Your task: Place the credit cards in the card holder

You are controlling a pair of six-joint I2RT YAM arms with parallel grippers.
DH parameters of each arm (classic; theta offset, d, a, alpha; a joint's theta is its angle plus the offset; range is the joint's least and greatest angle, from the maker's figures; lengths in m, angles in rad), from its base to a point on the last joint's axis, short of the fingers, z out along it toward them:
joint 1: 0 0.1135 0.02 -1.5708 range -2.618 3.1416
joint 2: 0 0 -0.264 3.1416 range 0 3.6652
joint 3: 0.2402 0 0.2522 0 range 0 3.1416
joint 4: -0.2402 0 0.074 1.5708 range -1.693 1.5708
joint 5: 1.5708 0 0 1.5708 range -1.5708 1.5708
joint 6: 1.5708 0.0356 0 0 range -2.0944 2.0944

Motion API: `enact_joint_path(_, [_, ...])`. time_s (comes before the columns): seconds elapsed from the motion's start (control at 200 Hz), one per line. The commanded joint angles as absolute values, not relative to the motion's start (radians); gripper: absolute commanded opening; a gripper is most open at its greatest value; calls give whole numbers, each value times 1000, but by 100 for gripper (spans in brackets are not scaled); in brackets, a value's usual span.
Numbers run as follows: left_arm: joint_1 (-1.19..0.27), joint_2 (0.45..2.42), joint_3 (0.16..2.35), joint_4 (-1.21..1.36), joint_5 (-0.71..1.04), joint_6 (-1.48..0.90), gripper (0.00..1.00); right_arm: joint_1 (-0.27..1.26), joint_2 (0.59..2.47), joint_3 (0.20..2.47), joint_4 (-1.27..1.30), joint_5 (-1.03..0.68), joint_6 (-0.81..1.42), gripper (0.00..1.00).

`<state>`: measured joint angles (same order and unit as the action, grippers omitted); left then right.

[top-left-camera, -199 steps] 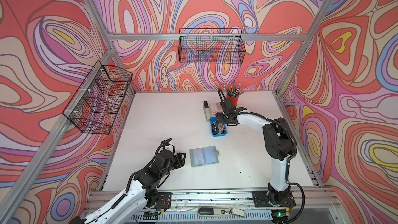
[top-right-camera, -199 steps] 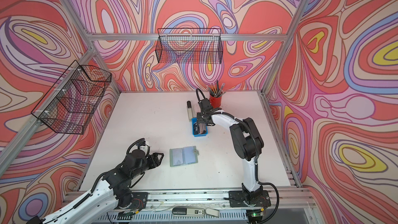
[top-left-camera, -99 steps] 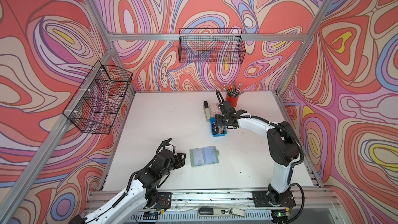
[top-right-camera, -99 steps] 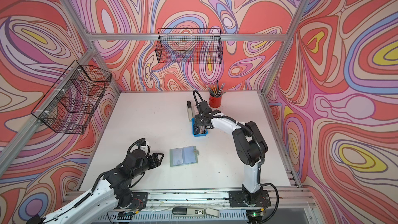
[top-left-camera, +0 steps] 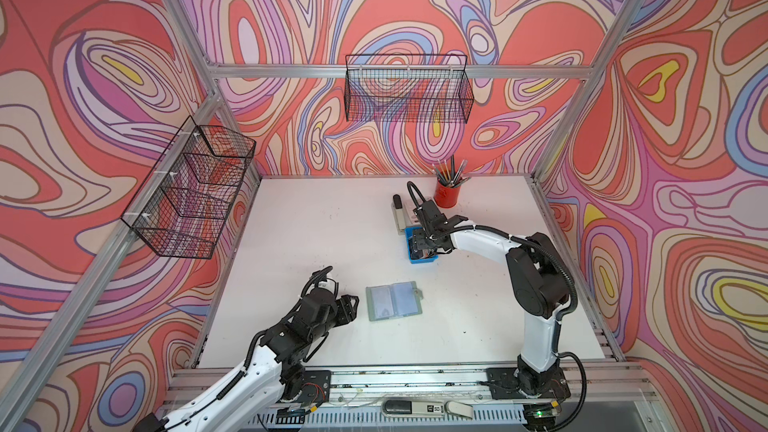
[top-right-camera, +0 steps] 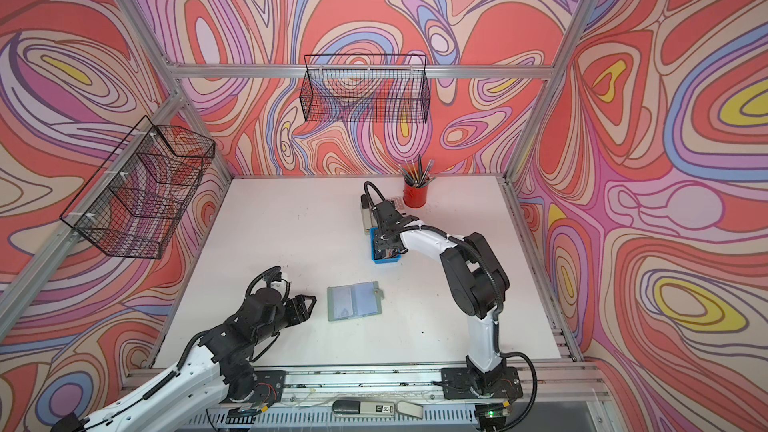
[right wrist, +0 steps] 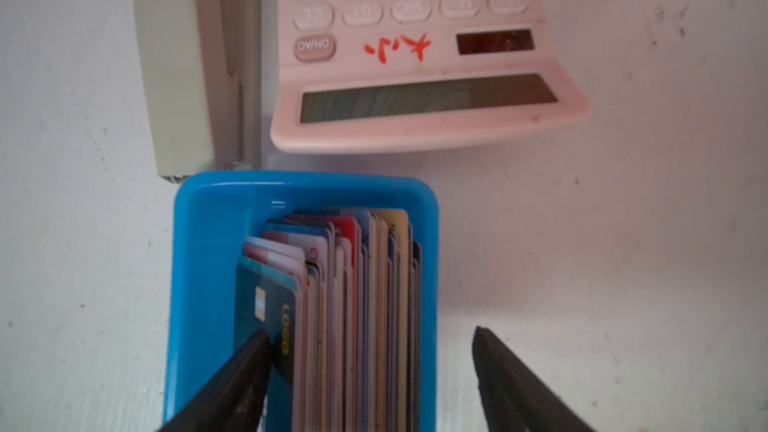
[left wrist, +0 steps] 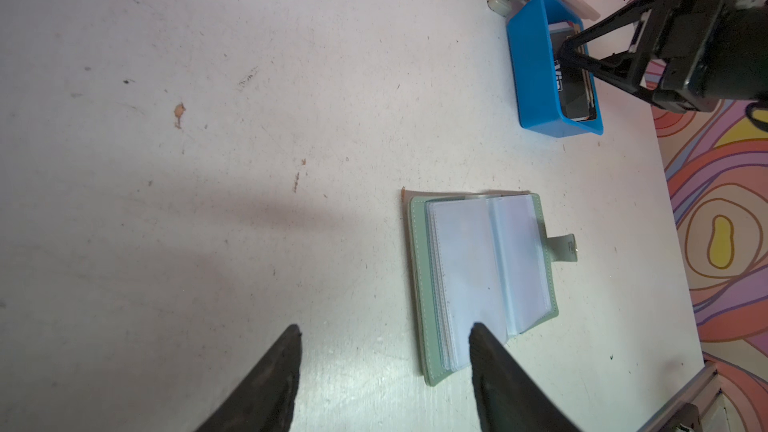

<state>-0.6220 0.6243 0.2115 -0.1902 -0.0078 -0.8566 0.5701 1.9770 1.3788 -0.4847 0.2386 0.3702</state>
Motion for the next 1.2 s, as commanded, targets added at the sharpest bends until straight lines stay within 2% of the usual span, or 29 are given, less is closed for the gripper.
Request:
enact_joint_path(0.0, [-617, 627, 225, -183, -17, -850, 66, 584, 2008, 1409, -522, 287, 352, 79])
enact_joint_path(0.235, [-617, 626, 225, -185, -16, -849, 66, 617, 2041, 1441, -558, 388, 349, 69])
enact_joint_path(0.476, [-617, 623, 226, -187, -12, -849, 66, 662, 2067, 1480, -602, 485, 353, 52])
enact_joint_path(0.696, [-615, 619, 225, -190, -14, -849, 66, 669, 2059, 1482, -606, 482, 366, 49])
enact_joint_path(0.861, [-615, 618, 225, -191, -14, -848, 66, 673, 2042, 1464, -583, 432, 372, 48])
enact_joint_path(1.057, [-616, 617, 226, -192, -13, -851, 66, 658, 2054, 1457, -542, 251, 389, 38])
enact_joint_path(1.197, [-615, 612, 225, -197, -15, -850, 66, 622, 2058, 1446, -520, 136, 414, 36])
